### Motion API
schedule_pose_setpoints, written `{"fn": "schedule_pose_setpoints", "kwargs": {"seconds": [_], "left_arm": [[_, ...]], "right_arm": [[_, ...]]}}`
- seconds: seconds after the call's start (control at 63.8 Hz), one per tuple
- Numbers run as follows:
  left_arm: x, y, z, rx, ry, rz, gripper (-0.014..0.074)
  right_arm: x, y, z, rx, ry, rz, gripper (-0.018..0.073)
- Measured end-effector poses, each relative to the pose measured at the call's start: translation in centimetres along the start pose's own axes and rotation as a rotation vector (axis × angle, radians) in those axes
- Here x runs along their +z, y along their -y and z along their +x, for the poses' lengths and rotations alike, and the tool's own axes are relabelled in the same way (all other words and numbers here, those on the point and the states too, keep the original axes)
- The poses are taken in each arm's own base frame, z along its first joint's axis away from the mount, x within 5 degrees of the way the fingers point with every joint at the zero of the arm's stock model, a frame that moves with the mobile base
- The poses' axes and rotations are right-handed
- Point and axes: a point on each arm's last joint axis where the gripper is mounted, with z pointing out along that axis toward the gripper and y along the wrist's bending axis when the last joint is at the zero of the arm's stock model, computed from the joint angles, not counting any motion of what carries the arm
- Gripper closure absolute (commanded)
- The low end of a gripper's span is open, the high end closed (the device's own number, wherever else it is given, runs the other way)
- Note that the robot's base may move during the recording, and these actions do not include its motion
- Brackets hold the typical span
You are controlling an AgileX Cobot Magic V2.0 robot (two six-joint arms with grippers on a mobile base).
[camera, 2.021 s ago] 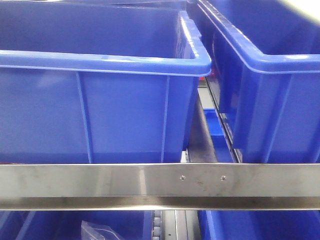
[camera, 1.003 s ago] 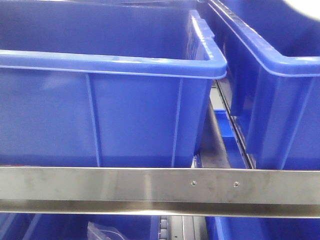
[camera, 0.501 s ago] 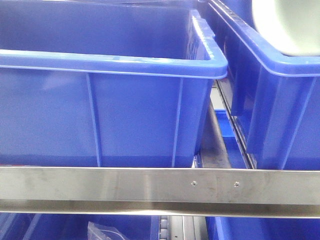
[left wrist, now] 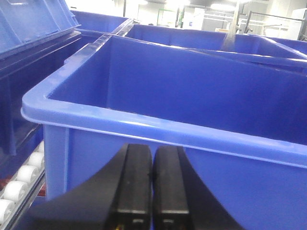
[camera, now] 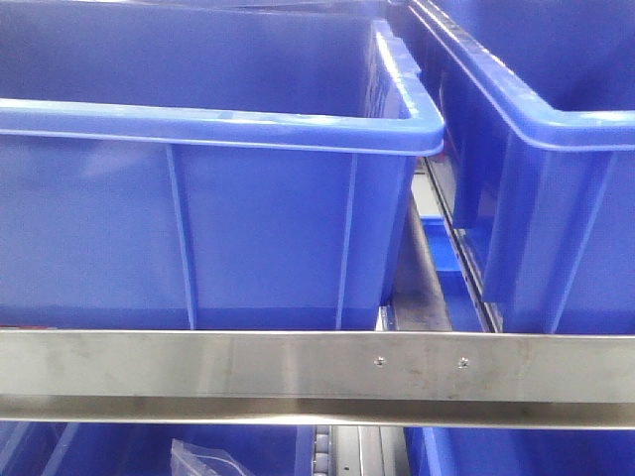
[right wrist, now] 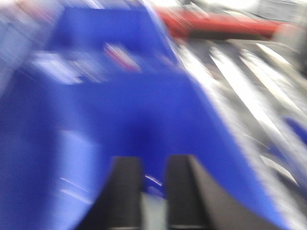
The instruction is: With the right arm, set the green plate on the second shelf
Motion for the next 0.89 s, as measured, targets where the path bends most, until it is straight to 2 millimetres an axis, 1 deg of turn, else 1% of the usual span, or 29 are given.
{"fn": "schedule_pose_setpoints", "kwargs": {"seconds": [0.063, 0.11, 0.204, 0.298, 0.376, 0.533, 0.642, 0.752, 0.893], "left_arm": [[0.0, 0.0, 0.0, 0.0, 0.0, 0.0, 0.0466], [0.0, 0.0, 0.0, 0.0, 0.0, 0.0, 0.0466], [0.0, 0.0, 0.0, 0.0, 0.0, 0.0, 0.0466], [0.0, 0.0, 0.0, 0.0, 0.0, 0.0, 0.0466], [0.0, 0.0, 0.0, 0.0, 0.0, 0.0, 0.0466], [0.0, 0.0, 0.0, 0.0, 0.0, 0.0, 0.0466], [0.0, 0.0, 0.0, 0.0, 0.0, 0.0, 0.0466], [0.0, 0.0, 0.0, 0.0, 0.0, 0.0, 0.0466], [0.0, 0.0, 0.0, 0.0, 0.0, 0.0, 0.0466]], "right_arm": [[-1.4, -0.2, -0.6, 0.018, 0.059, -0.102, 0.0494], [-2.9, -0.2, -0.9, 0.027, 0.107, -0.18, 0.0515], [-5.2, -0.2, -0.6, 0.03, 0.172, -0.301, 0.0512], [-7.4, 0.1, 0.8, 0.02, 0.213, -0.39, 0.0512], [-8.4, 0.4, 2.4, 0.008, 0.218, -0.418, 0.0512], [-10.3, 1.3, 5.0, 0.007, 0.238, -0.434, 0.0512], [-11.4, 1.9, 6.1, 0.012, 0.267, -0.438, 0.0512], [-12.0, 2.2, 6.9, 0.014, 0.278, -0.439, 0.0512], [-11.9, 2.2, 7.5, 0.009, 0.267, -0.439, 0.0512]]}}
